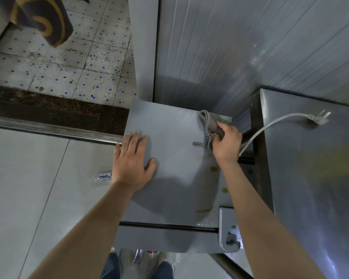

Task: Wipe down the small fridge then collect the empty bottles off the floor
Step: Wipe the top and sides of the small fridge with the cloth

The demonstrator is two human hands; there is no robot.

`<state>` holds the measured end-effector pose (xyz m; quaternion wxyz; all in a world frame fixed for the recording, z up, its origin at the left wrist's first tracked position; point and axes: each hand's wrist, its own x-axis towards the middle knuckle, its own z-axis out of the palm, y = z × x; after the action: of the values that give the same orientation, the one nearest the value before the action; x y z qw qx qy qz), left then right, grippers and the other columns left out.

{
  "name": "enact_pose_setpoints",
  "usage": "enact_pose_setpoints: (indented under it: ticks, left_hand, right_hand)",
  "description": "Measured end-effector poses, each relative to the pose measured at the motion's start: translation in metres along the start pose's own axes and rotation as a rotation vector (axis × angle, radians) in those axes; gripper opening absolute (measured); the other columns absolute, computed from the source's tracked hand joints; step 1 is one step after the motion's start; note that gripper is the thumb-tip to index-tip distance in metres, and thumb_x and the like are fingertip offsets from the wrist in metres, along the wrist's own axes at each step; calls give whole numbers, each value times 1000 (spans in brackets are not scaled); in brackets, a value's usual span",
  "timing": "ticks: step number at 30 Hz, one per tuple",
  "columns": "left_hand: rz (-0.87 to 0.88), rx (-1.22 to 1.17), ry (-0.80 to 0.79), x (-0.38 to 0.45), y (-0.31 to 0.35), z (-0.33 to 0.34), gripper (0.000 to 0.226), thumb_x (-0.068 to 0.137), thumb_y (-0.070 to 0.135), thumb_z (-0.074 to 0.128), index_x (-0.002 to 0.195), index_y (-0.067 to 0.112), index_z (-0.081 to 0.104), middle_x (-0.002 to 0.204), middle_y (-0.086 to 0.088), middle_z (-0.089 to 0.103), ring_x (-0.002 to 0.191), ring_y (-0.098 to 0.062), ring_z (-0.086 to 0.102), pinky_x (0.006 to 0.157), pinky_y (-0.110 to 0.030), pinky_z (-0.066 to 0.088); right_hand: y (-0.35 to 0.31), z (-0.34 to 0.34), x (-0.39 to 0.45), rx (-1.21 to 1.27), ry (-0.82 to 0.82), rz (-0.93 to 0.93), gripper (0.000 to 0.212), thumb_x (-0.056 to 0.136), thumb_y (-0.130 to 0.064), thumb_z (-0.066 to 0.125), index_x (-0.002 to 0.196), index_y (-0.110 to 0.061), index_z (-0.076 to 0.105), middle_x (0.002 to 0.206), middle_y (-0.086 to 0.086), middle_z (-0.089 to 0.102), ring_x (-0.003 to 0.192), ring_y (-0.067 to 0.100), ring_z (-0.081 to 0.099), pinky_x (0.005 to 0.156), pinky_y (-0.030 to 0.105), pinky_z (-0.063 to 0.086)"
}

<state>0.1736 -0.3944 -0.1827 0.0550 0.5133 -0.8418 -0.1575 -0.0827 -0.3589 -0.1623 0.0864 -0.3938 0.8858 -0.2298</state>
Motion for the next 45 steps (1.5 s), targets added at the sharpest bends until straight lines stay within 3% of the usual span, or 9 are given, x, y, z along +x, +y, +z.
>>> enact_pose_setpoints:
  ticks: [18, 29, 32, 36, 45]
  left_hand:
    - [-27, -3, -21, 3, 3, -1, 68, 78, 49, 37, 135, 13, 44, 147, -10, 39, 139, -33, 29, 107, -51, 30]
    - [-16, -6, -12, 2, 2, -1, 68, 78, 48, 39, 134, 11, 45, 145, -12, 41, 138, -35, 31, 105, -52, 32]
    - [-19, -13, -11, 3, 2, 0, 67, 77, 48, 39, 134, 12, 45, 145, -12, 41, 138, -35, 31, 106, -52, 32]
    - [-15, -17, -6, 3, 1, 0, 67, 77, 48, 40, 133, 11, 46, 144, -12, 42, 137, -35, 32, 104, -53, 34]
    - [-11, -31, 2, 2, 2, -3, 68, 77, 48, 38, 133, 10, 45, 144, -14, 41, 137, -36, 32, 104, -54, 33]
  right_hand:
    - [8, -5, 14, 49, -18, 34, 37, 84, -6, 60, 119, -14, 63, 116, 14, 61, 111, 30, 54, 102, 37, 41]
    - [13, -8, -27, -10, -25, -155, 39, 84, -8, 61, 123, -12, 61, 115, 13, 60, 107, 33, 50, 92, 37, 42]
    - [10, -6, -30, 25, 15, -94, 39, 84, -6, 60, 122, -12, 61, 116, 13, 60, 106, 33, 50, 91, 35, 41]
    - [-4, 3, -41, 53, 66, -8, 38, 81, -4, 61, 119, -12, 64, 115, 13, 61, 104, 35, 50, 92, 43, 44]
    - [-8, 14, -79, 50, 77, -116, 37, 76, -1, 67, 111, -12, 67, 103, 10, 64, 92, 32, 55, 82, 44, 51]
